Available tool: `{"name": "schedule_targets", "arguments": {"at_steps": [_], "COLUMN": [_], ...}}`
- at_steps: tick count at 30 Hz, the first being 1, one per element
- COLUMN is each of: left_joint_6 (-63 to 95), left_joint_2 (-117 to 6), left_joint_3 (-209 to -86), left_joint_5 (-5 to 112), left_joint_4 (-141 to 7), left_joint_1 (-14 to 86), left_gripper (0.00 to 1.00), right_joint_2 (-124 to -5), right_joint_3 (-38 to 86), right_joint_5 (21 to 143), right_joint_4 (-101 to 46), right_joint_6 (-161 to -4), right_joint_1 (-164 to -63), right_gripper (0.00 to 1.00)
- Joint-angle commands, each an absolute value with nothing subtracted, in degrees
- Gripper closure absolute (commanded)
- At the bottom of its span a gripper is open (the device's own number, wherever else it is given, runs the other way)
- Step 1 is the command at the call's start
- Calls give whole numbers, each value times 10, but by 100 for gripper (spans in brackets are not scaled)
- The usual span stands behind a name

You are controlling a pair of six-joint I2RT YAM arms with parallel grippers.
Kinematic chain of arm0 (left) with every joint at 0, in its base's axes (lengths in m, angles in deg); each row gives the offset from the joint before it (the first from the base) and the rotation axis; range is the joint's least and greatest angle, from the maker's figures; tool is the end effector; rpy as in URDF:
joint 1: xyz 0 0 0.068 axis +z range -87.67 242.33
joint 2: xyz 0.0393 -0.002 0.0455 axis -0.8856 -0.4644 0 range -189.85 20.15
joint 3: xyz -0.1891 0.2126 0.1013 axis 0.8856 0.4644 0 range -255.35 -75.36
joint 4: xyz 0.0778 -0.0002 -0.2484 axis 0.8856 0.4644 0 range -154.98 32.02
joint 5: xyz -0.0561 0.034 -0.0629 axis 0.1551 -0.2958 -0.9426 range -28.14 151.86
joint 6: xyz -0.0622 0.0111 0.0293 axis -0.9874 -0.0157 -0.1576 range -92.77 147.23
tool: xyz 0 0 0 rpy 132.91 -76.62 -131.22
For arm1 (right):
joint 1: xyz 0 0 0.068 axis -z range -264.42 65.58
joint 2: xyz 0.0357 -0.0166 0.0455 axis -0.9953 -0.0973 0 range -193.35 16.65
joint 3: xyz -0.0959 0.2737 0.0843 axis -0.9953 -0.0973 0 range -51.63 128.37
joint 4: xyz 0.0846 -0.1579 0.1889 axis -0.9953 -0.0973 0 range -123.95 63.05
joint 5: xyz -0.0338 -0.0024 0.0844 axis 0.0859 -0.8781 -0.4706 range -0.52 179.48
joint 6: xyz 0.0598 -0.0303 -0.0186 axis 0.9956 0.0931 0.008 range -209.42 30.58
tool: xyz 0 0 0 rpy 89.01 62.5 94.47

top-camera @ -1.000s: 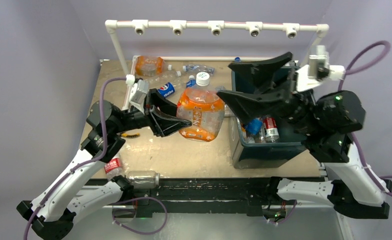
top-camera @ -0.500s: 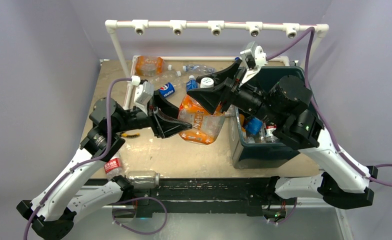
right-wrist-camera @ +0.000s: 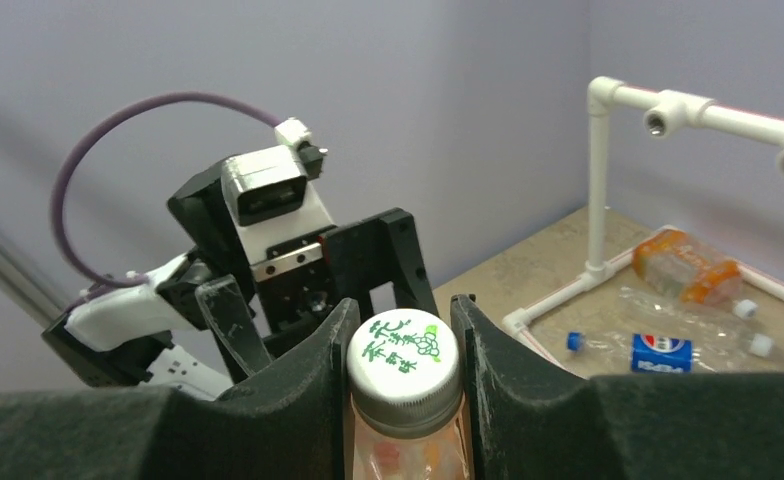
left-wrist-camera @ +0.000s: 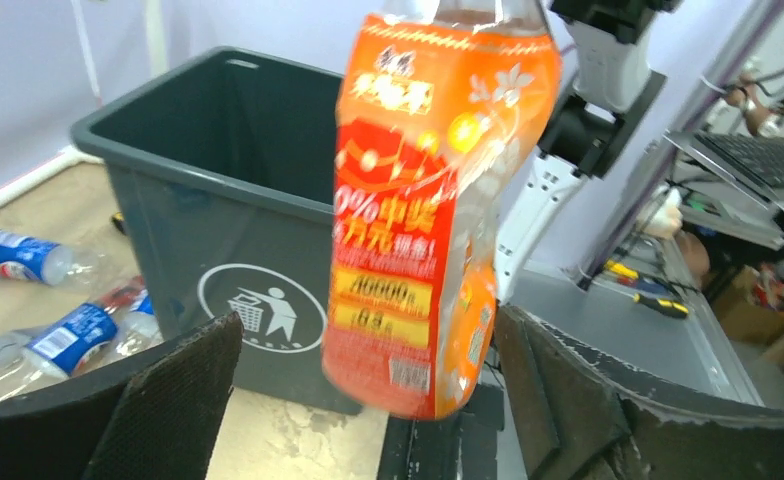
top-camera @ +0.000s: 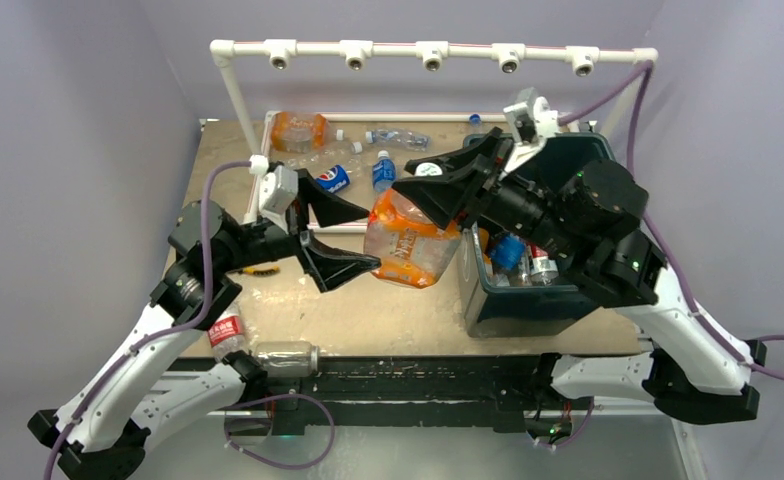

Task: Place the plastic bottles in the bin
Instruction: Place the plastic bottle in the trash bin.

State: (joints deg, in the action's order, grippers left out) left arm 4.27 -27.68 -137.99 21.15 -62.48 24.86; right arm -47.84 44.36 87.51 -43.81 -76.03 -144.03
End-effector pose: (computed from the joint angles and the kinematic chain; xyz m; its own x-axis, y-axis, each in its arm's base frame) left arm 0.1023 -0.1248 0.4766 -0.2215 -0.2029 -0.9538 0.9562 0.1467 -0.2533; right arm 0.0975 0.1703 0.5904 -0.0793 0.3224 -0.9433 -0.8847 0.4133 0.2157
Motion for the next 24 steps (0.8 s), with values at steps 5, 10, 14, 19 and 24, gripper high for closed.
{"name": "schedule_targets", "arguments": {"at_steps": [5, 10, 14, 19, 24], "left_joint_6": [84, 108, 124, 149, 170], "left_joint_2": [-185, -164, -168, -184, -216], "left_joint_3": [-1383, -1349, -1328, -1303, -1285], "left_joint_5": [450, 575, 674, 786, 944], "left_joint_4": [-610, -605, -587, -566, -521], "left_joint_1": [251, 251, 251, 251, 251], "left_gripper": [1, 1, 1, 1, 2], "right_joint_2": [-318, -274, -274, -303, -312], "right_joint_3": [362, 333, 282, 229, 195], "right_joint_5": [1056, 1240, 1381, 1480, 1491], "right_joint_4": [-289, -240, -192, -197, -256], "right_joint_6": [-842, -955, -1054, -1078, -1014], "right_joint_1": [-1441, -1441, -1441, -1441, -1441], "right_gripper": [100, 100, 100, 100, 100]}}
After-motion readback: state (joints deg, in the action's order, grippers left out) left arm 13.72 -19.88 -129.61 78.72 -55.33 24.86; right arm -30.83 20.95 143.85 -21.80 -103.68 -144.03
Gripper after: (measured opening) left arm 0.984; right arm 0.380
